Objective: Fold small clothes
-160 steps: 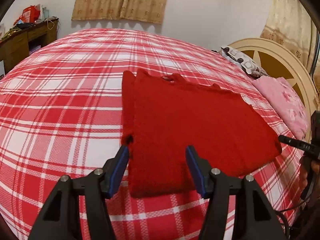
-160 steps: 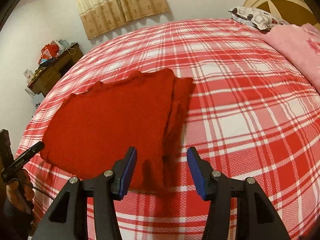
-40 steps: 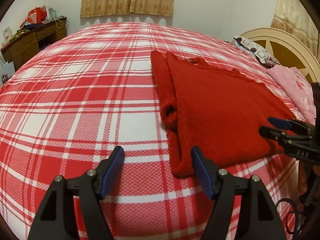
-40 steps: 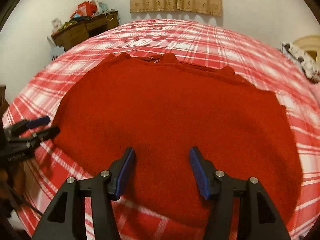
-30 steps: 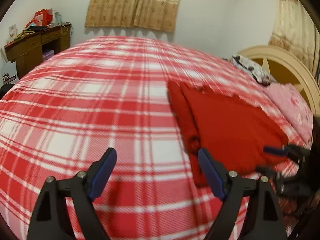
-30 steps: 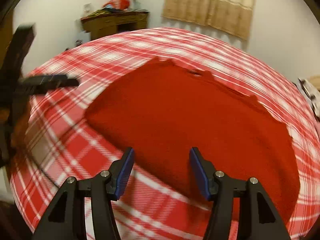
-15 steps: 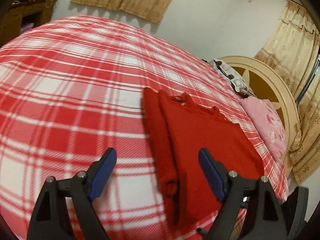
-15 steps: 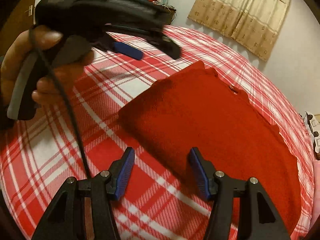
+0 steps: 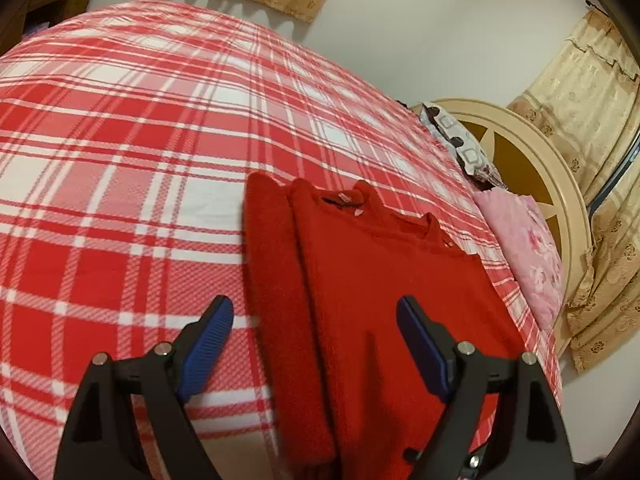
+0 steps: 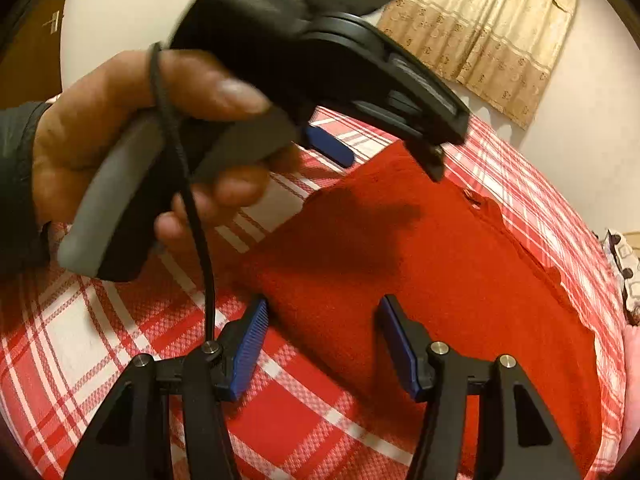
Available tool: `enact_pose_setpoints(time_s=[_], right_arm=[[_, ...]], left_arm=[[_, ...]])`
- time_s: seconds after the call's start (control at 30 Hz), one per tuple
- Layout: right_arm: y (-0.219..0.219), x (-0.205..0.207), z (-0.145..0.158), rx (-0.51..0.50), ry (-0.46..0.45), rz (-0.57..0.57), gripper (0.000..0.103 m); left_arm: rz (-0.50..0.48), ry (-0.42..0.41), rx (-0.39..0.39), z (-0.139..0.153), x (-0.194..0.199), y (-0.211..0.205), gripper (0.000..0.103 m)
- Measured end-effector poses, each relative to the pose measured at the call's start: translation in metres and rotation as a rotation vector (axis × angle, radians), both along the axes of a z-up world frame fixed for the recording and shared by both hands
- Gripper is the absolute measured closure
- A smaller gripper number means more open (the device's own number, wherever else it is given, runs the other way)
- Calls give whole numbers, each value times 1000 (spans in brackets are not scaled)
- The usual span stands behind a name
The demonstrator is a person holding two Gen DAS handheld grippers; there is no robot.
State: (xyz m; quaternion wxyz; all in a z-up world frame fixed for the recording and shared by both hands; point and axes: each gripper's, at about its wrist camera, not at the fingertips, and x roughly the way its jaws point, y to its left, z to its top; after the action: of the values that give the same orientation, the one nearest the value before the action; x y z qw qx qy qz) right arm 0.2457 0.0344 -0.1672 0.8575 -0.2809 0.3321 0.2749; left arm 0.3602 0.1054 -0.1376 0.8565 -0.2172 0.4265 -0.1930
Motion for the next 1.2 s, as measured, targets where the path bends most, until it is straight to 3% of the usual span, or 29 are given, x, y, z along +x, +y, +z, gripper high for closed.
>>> enact_pose_setpoints(time_s=[0.27, 0.33, 0.4, 0.43, 0.5, 0.57, 0.93, 1.2], right_arm=[[6, -2, -1, -25, -33, 25, 47], [5, 1, -2, -17, -23, 30, 56], [5, 2, -1, -8, -6, 33, 78], [4, 2, -1, -4, -4, 34, 81], [1, 2, 2, 12, -1, 39, 90], [-3, -4, 6, 23, -8, 39, 92], [-58, 1, 26, 171, 49, -44, 95], [-88, 1, 38, 267, 66, -78, 96]], left_arm=[[-8, 19, 6, -4, 10, -4, 21], [-13, 29, 7, -6, 14, -6, 30], [-26, 48, 8, -10, 18, -8, 65], [-37, 57, 0, -12, 20, -8, 73], [-31, 58, -14, -10, 20, -6, 81], [-29, 57, -34, -6, 19, -3, 86], [8, 112, -116, 14, 23, -11, 87], [-10, 66, -94, 39, 19, -39, 88]])
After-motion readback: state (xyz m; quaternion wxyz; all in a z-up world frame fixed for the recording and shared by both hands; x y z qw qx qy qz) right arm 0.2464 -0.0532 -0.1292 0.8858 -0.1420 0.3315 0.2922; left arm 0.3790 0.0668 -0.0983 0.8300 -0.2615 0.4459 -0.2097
